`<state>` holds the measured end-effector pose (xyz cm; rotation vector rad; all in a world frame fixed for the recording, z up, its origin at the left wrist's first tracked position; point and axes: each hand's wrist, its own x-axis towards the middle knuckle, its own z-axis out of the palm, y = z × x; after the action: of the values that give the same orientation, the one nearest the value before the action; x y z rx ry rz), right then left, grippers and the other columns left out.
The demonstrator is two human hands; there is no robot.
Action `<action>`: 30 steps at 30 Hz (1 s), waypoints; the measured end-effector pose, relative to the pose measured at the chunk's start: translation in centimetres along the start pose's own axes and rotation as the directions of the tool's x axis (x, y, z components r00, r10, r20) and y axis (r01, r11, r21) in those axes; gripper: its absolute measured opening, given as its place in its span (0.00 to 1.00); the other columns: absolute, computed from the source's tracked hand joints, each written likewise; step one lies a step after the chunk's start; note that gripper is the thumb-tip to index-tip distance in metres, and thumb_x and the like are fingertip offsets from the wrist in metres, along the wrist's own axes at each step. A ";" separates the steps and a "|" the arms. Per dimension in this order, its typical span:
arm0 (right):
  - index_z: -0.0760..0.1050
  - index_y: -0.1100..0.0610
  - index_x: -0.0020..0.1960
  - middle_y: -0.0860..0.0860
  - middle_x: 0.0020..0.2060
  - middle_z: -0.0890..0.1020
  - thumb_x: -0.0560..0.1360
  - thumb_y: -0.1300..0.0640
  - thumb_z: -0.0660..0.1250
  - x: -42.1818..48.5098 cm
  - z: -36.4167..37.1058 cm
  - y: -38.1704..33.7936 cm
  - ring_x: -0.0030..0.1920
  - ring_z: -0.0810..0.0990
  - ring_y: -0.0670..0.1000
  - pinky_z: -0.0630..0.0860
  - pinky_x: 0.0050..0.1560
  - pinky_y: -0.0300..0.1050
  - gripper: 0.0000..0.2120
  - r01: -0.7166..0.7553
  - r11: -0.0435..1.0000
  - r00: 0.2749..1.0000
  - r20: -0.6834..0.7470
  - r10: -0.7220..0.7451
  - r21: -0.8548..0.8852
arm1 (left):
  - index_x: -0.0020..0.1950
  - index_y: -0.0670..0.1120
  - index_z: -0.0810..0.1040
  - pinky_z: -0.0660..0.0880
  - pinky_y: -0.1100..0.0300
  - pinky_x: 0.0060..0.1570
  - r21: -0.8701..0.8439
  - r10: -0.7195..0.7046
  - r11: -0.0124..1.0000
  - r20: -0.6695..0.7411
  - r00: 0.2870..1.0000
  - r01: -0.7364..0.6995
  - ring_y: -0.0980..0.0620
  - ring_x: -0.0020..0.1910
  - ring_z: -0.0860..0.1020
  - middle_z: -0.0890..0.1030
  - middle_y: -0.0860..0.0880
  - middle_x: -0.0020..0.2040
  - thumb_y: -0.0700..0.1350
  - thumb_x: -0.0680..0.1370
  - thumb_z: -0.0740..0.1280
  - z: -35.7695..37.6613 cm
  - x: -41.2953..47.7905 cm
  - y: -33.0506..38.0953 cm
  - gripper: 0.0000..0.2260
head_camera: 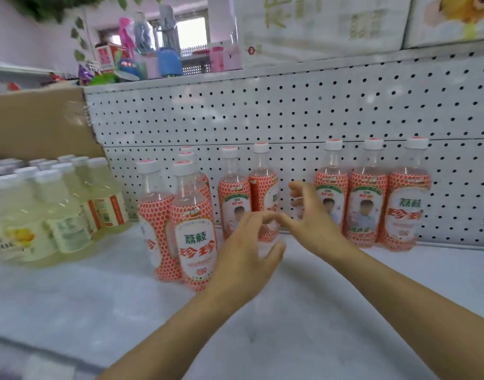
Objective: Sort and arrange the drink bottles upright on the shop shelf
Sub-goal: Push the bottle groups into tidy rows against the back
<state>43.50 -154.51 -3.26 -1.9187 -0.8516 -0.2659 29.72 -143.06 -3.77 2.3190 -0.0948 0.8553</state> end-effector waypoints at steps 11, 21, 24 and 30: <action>0.64 0.56 0.67 0.52 0.53 0.80 0.70 0.64 0.75 5.2 5.0 0.4 0.53 0.80 0.52 0.78 0.56 0.55 0.31 -0.295 0.905 0.955 0.130 0.267 0.307 | 0.65 0.46 0.72 0.73 0.72 0.48 0.208 0.065 0.978 -0.444 0.894 0.033 0.53 0.54 0.73 0.71 0.52 0.58 0.42 0.71 0.77 -6.6 -3.9 -3.4 0.25; 0.72 0.55 0.62 0.51 0.49 0.83 0.64 0.58 0.80 0.6 2.3 -1.5 0.49 0.83 0.51 0.81 0.48 0.50 0.30 -0.306 0.943 0.952 0.066 0.299 0.130 | 0.77 0.55 0.56 0.77 0.54 0.60 -0.065 -0.278 0.960 -0.265 0.923 0.271 0.54 0.66 0.75 0.73 0.55 0.69 0.52 0.69 0.79 -5.7 -3.5 -5.1 0.43; 0.71 0.50 0.61 0.47 0.46 0.84 0.64 0.56 0.81 -2.5 0.1 -1.8 0.46 0.84 0.46 0.77 0.42 0.41 0.30 -0.282 0.950 0.959 0.050 0.278 0.134 | 0.75 0.52 0.61 0.76 0.56 0.59 -0.022 -0.384 0.923 -0.079 0.920 0.383 0.53 0.63 0.77 0.75 0.54 0.68 0.53 0.69 0.79 -4.8 -2.9 -5.7 0.41; 0.70 0.46 0.60 0.44 0.46 0.84 0.64 0.55 0.81 -6.4 -4.4 -1.0 0.44 0.83 0.42 0.79 0.45 0.42 0.30 -0.290 0.949 0.951 -0.078 0.300 0.120 | 0.69 0.55 0.70 0.73 0.58 0.49 0.431 -0.198 0.889 0.061 0.978 0.153 0.53 0.51 0.76 0.76 0.55 0.57 0.66 0.66 0.74 -3.3 -0.7 -4.3 0.35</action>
<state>38.92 -160.88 -3.70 -1.8862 -0.4952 -0.1256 28.51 -137.83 -4.74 2.7273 0.2833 0.7157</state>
